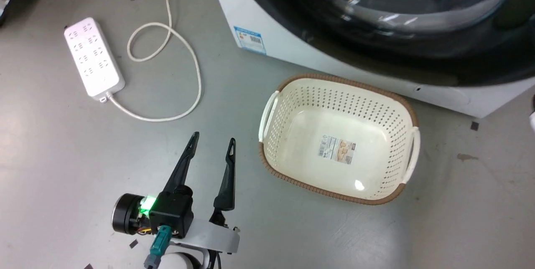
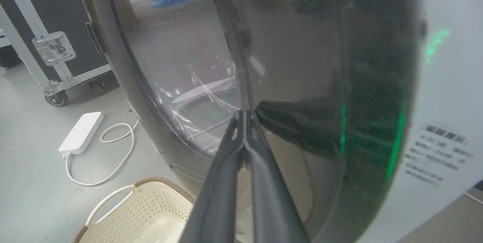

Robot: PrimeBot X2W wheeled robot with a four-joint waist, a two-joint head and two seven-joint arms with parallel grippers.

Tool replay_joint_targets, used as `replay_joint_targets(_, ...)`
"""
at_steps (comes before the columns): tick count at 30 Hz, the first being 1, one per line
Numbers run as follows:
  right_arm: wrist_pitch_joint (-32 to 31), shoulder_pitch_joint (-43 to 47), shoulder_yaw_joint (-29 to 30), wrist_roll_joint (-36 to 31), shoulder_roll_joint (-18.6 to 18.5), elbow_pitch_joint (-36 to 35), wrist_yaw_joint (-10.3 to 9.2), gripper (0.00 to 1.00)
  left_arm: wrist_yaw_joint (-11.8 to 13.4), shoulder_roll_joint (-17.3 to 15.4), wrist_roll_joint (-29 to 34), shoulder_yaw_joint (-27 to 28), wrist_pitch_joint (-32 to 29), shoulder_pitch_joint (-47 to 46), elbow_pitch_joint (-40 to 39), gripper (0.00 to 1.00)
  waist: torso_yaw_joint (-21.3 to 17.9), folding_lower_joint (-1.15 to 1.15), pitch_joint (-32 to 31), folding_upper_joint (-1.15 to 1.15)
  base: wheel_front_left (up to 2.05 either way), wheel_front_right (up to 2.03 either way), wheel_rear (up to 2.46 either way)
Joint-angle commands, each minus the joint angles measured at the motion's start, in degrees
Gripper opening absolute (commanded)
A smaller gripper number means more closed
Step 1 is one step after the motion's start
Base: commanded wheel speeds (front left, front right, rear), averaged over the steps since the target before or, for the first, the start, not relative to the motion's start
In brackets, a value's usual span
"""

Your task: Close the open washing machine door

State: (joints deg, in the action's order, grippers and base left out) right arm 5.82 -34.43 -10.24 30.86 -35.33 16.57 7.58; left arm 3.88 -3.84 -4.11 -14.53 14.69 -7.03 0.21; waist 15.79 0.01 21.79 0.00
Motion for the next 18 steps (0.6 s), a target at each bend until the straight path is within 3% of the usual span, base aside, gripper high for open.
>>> replay_joint_targets(1, -0.5, -2.5, 0.3, 0.0, -1.0, 1.8, -0.09, 0.0, 0.2, 0.4, 0.2, 0.0, 0.3, -0.7, -0.1, 1.0, 0.3, -0.01, 0.6, 0.0, 0.0, 0.0, 0.0)
replay_joint_targets(9, -0.4, -10.3, 0.8, -0.1, 0.1, 10.4, -0.09, 0.0, 0.1, 0.7, 0.2, 0.4, 0.3, -0.6, 0.0, 1.0, 0.1, -0.01, 1.0, 0.0, 0.0, 0.0, 0.0)
replay_joint_targets(18, 3.7, -7.6, -0.4, -0.4, 3.5, 14.1, -0.09, 0.0, -0.2, 0.8, 0.4, 1.3, 0.3, 0.2, 1.1, 1.0, -1.8, -0.01, -2.6, 0.0, 0.0, 0.0, 0.0)
